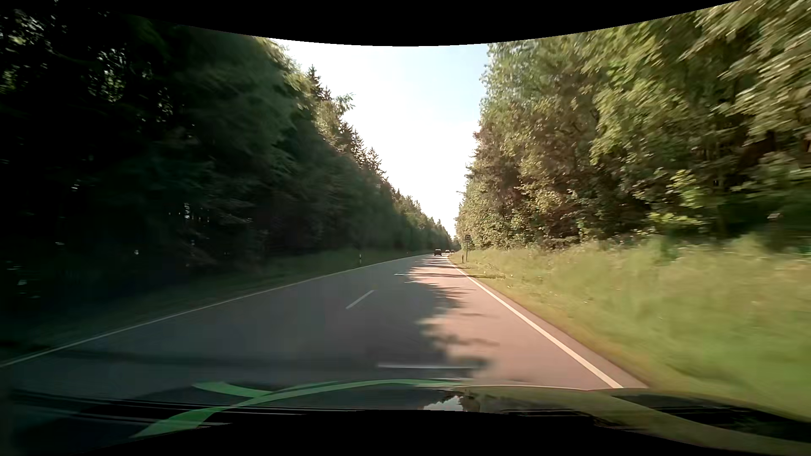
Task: Follow the waypoints while adhering to traffic rules and regulations
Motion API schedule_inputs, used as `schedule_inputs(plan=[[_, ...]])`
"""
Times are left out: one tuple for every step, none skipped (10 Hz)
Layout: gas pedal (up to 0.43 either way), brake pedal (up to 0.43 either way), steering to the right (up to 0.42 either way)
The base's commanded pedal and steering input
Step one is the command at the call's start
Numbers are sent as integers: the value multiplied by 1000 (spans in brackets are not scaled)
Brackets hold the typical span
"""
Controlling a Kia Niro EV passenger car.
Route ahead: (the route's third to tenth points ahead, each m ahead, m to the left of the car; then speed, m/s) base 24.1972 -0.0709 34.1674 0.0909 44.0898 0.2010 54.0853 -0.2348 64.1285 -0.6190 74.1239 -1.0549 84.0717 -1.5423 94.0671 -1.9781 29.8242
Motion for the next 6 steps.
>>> schedule_inputs(plan=[[378, 0, 3], [398, 0, 3], [421, 0, 3], [429, 0, 3], [429, 0, 3], [429, 0, 3]])
